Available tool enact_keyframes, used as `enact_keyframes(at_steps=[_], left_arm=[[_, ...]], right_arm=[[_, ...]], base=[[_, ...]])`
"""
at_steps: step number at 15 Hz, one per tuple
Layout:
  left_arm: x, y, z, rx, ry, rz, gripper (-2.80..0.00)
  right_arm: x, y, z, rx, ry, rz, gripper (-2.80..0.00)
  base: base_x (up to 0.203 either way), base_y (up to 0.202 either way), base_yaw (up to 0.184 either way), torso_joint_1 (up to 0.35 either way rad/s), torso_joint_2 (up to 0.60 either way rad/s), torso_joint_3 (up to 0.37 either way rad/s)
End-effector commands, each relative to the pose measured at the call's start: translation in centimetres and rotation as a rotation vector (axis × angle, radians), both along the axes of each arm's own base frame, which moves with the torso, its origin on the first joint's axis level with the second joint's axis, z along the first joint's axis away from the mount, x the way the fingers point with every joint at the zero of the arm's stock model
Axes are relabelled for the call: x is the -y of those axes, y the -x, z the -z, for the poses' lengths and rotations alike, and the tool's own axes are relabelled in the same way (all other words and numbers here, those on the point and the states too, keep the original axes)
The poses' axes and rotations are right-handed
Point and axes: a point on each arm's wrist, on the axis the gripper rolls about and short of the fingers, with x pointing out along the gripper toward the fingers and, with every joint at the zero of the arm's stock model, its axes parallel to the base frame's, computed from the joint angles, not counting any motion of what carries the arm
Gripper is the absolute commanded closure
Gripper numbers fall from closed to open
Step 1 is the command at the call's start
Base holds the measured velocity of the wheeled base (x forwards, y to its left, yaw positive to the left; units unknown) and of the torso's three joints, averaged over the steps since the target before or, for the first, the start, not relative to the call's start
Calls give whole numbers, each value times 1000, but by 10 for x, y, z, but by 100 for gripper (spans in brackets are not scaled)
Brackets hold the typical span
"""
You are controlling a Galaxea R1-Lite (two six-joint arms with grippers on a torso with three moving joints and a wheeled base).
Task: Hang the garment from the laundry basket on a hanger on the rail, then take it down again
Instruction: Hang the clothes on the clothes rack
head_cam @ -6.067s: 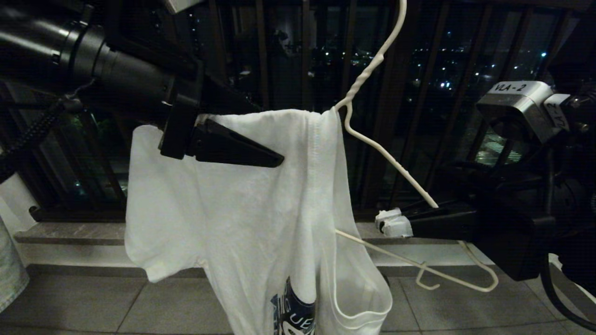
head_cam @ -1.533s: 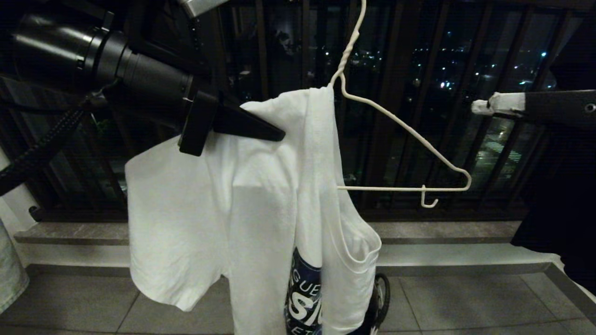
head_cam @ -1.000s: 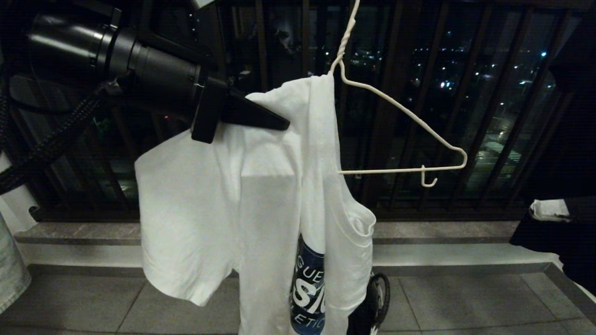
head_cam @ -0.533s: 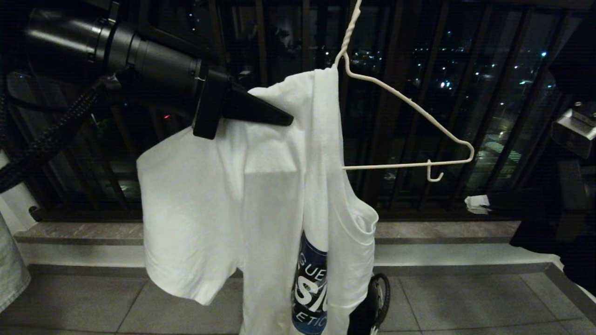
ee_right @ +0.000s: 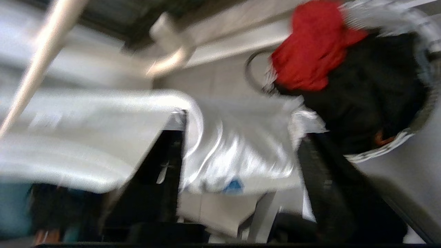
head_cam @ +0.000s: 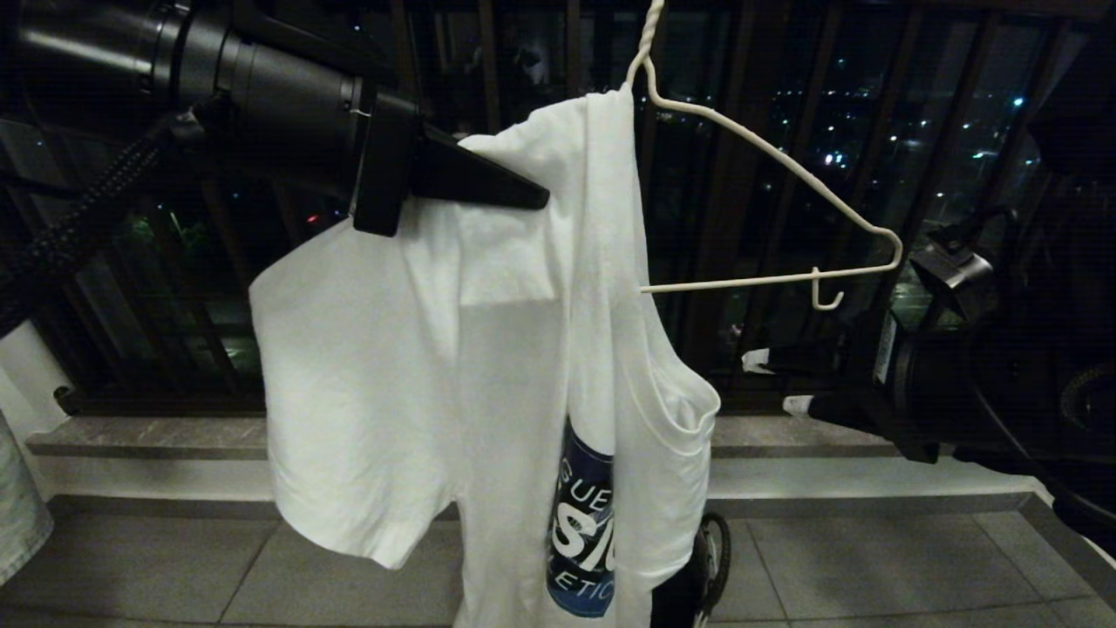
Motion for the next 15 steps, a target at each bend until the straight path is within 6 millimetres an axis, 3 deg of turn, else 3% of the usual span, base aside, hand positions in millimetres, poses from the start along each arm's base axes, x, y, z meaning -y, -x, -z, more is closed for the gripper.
enact_keyframes(at_steps=[1,9,15], left_arm=[[-2,3,-2,6,3,2,0],[-1,2,-6,4,39,-10,0],[0,-1,-6,-1,52,-18,0]], right_arm=[[-12,-4,6,-20,26,12,-280],[-36,-5,4,-7,48,130,-280],[-28,14,-12,49,5,114,-280]], base=[[0,0,0,0,0,0],[0,0,0,0,0,0],[0,0,0,0,0,0]])
